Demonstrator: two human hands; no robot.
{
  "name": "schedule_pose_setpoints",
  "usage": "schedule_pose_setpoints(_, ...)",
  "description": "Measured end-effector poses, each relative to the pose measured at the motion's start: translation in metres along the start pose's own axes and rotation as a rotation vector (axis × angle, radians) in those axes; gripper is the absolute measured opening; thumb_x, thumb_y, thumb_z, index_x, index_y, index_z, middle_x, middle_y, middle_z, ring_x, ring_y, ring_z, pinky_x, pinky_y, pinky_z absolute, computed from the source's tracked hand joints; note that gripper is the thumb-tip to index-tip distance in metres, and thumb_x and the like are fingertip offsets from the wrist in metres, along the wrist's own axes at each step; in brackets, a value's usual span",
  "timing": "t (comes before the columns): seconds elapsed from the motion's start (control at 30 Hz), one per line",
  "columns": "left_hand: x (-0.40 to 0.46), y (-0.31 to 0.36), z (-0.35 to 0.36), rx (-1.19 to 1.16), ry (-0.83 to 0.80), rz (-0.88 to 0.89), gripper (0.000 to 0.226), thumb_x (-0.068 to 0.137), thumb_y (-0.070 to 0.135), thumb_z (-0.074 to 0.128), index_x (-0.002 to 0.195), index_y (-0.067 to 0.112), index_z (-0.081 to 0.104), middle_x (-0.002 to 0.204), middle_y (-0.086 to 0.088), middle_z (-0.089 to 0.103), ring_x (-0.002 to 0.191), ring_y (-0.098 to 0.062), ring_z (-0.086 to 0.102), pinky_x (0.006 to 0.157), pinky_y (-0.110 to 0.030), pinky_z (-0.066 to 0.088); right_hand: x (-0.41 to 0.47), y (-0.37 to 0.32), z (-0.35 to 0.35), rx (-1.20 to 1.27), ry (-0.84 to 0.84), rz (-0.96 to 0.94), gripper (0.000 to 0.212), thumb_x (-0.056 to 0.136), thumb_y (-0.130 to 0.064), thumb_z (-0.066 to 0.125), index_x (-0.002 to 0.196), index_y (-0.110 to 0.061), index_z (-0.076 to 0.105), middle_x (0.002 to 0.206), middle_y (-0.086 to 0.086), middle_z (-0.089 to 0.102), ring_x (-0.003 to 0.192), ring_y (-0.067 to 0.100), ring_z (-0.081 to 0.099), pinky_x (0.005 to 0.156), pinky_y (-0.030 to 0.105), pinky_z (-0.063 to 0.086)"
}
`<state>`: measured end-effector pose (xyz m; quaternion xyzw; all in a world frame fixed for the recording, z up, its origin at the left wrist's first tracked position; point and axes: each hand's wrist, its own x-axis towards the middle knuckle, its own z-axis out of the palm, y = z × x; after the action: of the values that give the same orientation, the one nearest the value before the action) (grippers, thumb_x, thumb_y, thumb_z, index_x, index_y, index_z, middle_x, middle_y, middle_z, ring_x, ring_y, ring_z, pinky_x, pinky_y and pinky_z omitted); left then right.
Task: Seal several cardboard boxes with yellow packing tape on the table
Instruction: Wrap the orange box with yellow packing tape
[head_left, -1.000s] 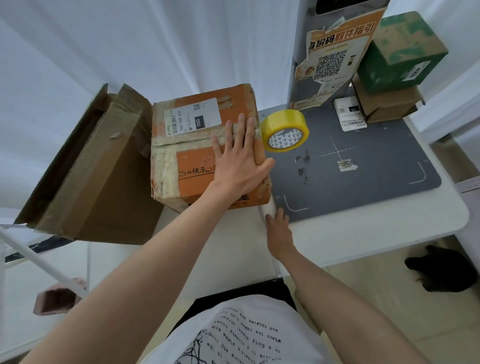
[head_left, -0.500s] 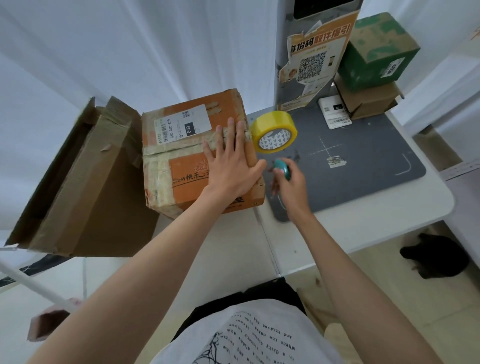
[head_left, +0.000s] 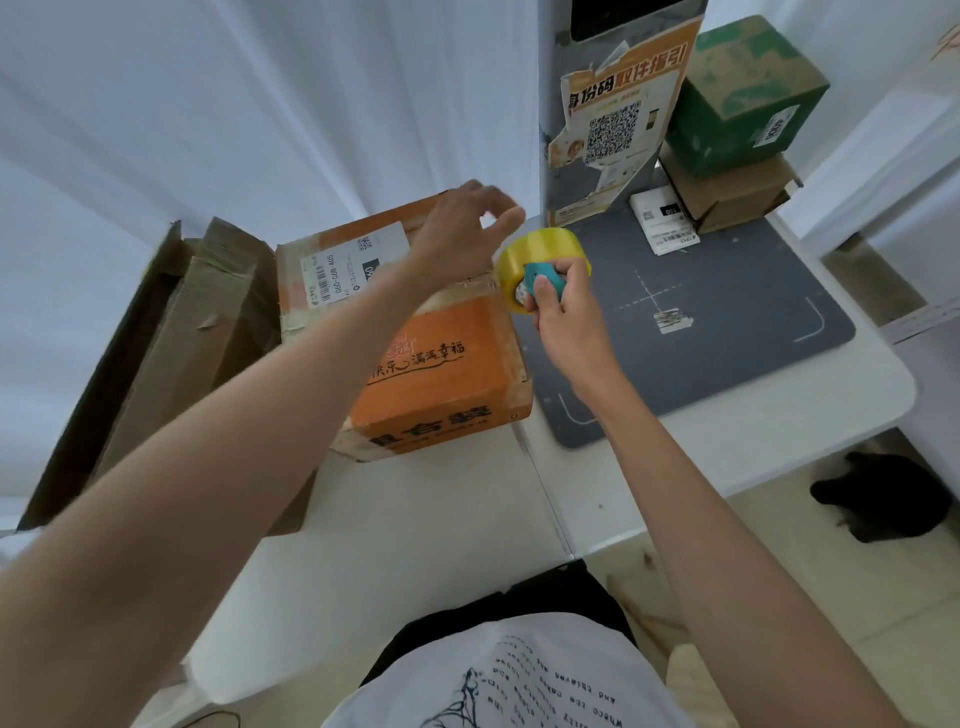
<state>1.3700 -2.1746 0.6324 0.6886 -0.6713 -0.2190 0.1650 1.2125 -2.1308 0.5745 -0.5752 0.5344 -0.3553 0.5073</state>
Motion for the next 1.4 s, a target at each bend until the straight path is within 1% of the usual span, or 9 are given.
schedule_pose_setpoints(0.17, 0.039, 0.002, -0.011, 0.060, -0.428, 0.020, 0.047, 0.100, 0.051, 0.055, 0.125, 0.014, 0.070, 0.122, -0.005, 0.071, 0.113, -0.024, 0.064, 0.101, -0.041, 0.050, 0.003, 0.005, 0.011, -0.119, 0.086, -0.070, 0.016, 0.107, -0.021, 0.047, 0.114, -0.007, 0.046, 0.101, 0.006, 0.058, 0.078, 0.010, 0.056, 0.060, 0.018, 0.041)
schedule_pose_setpoints(0.27, 0.053, 0.000, -0.011, 0.012, -0.521, 0.015, 0.041, 0.098, 0.039, 0.063, 0.128, 0.013, 0.070, 0.126, -0.004, 0.070, 0.117, -0.020, 0.064, 0.095, -0.027, 0.052, 0.004, 0.002, 0.019, -0.129, 0.141, -0.115, 0.016, 0.106, -0.016, 0.048, 0.117, -0.005, 0.045, 0.100, -0.002, 0.052, 0.077, 0.002, 0.055, 0.063, 0.007, 0.043)
schedule_pose_setpoints(0.37, 0.059, -0.002, -0.010, -0.071, -0.551, -0.011, 0.036, 0.098, 0.034, 0.064, 0.126, 0.013, 0.070, 0.124, -0.002, 0.071, 0.114, -0.017, 0.065, 0.080, -0.013, 0.049, 0.006, -0.002, 0.029, -0.167, 0.208, -0.175, 0.017, 0.106, -0.016, 0.049, 0.117, -0.004, 0.043, 0.087, -0.012, 0.048, 0.074, -0.009, 0.057, 0.059, 0.008, 0.045)
schedule_pose_setpoints(0.5, 0.065, -0.009, -0.005, -0.140, -0.515, -0.037, 0.026, 0.099, 0.028, 0.065, 0.119, 0.015, 0.075, 0.116, 0.001, 0.074, 0.108, -0.013, 0.068, 0.069, -0.008, 0.050, 0.012, -0.007, 0.037, -0.350, 0.226, -0.239, 0.018, 0.106, -0.018, 0.047, 0.118, -0.005, 0.044, 0.084, -0.007, 0.052, 0.062, 0.011, 0.056, 0.050, 0.021, 0.042)
schedule_pose_setpoints(0.7, 0.067, -0.016, 0.000, -0.187, -0.495, -0.057, 0.019, 0.097, 0.021, 0.066, 0.112, 0.017, 0.078, 0.110, 0.005, 0.076, 0.106, -0.010, 0.069, 0.089, -0.021, 0.054, 0.014, -0.007, 0.039, -0.546, 0.237, -0.245, 0.020, 0.107, -0.020, 0.045, 0.122, -0.007, 0.045, 0.079, 0.001, 0.056, 0.061, 0.016, 0.050, 0.046, 0.019, 0.026)
schedule_pose_setpoints(0.87, 0.067, -0.015, 0.000, -0.205, -0.496, -0.063, 0.025, 0.095, 0.027, 0.069, 0.117, 0.017, 0.076, 0.116, 0.004, 0.073, 0.109, -0.009, 0.065, 0.078, -0.012, 0.050, 0.009, -0.004, 0.026, -0.556, 0.106, -0.238, 0.024, 0.106, -0.017, 0.046, 0.129, -0.012, 0.043, 0.086, 0.002, 0.061, 0.072, 0.020, 0.059, 0.060, 0.038, 0.051)
schedule_pose_setpoints(1.1, 0.067, -0.017, 0.000, -0.231, -0.497, -0.084, 0.035, 0.091, 0.037, 0.073, 0.121, 0.019, 0.074, 0.119, 0.002, 0.071, 0.115, -0.015, 0.062, 0.094, -0.029, 0.047, -0.007, 0.065, -0.004, -0.272, 0.065, 0.122, 0.012, 0.099, -0.021, 0.061, 0.100, -0.019, 0.049, 0.096, 0.003, 0.066, 0.090, 0.026, 0.067, 0.077, 0.045, 0.058)
schedule_pose_setpoints(1.23, 0.067, -0.016, -0.001, -0.214, -0.503, -0.099, 0.035, 0.092, 0.038, 0.072, 0.122, 0.019, 0.072, 0.119, 0.003, 0.070, 0.116, -0.017, 0.061, 0.093, -0.030, 0.047, 0.000, 0.118, -0.003, -0.241, 0.002, 0.400, 0.016, 0.096, -0.009, 0.066, 0.111, -0.005, 0.068, 0.109, 0.009, 0.068, 0.095, 0.022, 0.064, 0.071, 0.021, 0.058)
schedule_pose_setpoints(1.4, 0.067, -0.019, -0.001, -0.212, -0.521, -0.107, 0.029, 0.090, 0.040, 0.074, 0.116, 0.028, 0.074, 0.120, 0.004, 0.070, 0.118, -0.018, 0.061, 0.106, -0.041, 0.049, 0.004, 0.170, 0.004, -0.295, 0.036, 0.528, 0.034, 0.094, -0.002, 0.065, 0.127, -0.007, 0.062, 0.129, 0.017, 0.062, 0.117, 0.034, 0.061, 0.093, 0.050, 0.057)
